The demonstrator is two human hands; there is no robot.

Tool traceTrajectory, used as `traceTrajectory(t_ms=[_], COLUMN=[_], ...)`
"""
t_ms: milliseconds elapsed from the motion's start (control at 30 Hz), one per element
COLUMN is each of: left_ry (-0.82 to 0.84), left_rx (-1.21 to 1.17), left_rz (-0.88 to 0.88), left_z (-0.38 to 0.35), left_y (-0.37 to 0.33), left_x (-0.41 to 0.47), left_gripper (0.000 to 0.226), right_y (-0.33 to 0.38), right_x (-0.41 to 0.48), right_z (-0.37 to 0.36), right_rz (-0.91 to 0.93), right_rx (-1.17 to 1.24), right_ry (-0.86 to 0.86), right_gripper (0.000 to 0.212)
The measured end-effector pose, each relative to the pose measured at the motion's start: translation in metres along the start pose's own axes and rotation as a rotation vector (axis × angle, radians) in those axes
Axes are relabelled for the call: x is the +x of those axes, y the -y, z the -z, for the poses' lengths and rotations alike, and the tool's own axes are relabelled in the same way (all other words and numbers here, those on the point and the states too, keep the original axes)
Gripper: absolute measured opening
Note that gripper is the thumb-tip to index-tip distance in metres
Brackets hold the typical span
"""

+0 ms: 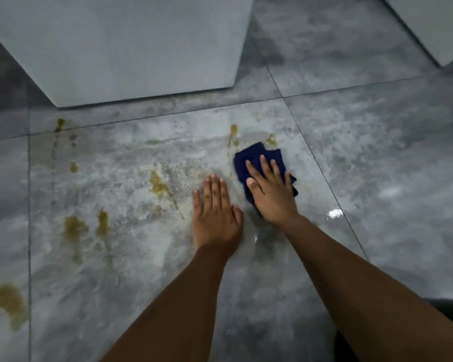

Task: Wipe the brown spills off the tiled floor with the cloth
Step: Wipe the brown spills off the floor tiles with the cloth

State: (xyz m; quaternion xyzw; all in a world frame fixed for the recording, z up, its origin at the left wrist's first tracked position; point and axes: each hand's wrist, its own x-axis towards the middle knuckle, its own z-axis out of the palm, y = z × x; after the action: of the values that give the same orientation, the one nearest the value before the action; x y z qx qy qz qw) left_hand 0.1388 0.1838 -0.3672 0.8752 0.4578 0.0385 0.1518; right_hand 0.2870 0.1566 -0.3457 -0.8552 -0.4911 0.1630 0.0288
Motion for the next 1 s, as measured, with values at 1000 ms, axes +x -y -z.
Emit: traceTrajectory(t_ms=[1000], left_ry=[0.016], left_rx=[-0.017], left_rz=[0.004], left_z=[-0.001], left_y=[0.001], left_x=[0.002], left_gripper=[0.066], right_y=[0.033], right_x=[0.061], right_z=[0.009], right_rz=[0.224], right_rx=[-0.066], right_ry=[-0.013], right_gripper=[0.048])
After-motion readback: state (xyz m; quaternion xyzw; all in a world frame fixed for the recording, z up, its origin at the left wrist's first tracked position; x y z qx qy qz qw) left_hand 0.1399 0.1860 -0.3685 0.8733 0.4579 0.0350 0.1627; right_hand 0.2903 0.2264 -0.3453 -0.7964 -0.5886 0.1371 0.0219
